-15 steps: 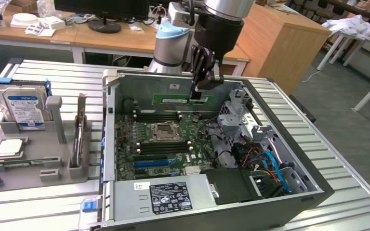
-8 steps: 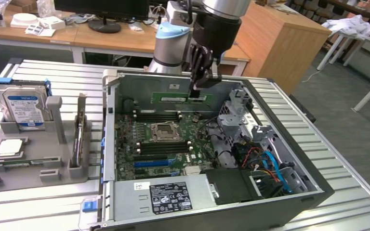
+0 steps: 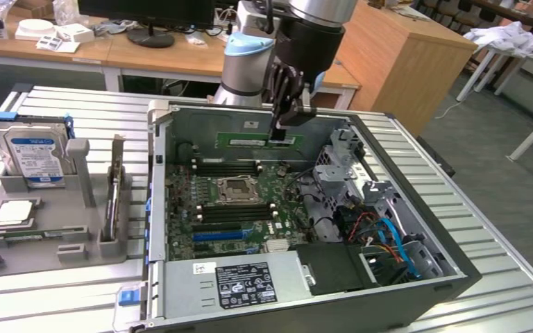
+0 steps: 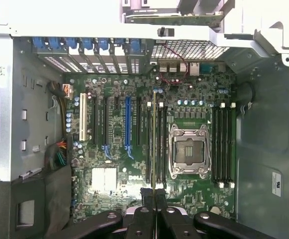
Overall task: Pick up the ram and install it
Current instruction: 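Pick up the ram and move it above insertion slot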
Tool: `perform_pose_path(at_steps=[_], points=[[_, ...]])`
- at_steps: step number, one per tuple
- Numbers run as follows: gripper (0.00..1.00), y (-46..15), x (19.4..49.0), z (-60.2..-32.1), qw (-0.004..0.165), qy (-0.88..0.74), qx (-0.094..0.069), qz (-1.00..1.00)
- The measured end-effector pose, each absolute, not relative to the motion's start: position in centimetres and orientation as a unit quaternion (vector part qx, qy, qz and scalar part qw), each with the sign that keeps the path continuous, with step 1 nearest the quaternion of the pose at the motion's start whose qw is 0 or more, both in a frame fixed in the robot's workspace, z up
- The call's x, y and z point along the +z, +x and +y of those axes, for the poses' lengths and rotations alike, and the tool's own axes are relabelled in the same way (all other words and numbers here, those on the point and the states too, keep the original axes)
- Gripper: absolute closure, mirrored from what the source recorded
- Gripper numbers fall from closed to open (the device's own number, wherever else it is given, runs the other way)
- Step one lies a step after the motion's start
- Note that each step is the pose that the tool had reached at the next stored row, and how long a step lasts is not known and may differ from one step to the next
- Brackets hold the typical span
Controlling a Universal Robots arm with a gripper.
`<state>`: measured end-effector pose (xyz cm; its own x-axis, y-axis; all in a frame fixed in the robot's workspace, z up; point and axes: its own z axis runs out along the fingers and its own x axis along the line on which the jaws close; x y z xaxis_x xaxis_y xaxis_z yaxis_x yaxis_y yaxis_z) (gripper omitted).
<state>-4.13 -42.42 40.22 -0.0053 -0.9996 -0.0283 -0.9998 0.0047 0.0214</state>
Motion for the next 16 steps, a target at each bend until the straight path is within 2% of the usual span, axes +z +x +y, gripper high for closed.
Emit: perform_pose_path(at_steps=[16], points=[[0.88,-4.13,39.48,-42.42,0.002,-0.705,0.018,0.709]])
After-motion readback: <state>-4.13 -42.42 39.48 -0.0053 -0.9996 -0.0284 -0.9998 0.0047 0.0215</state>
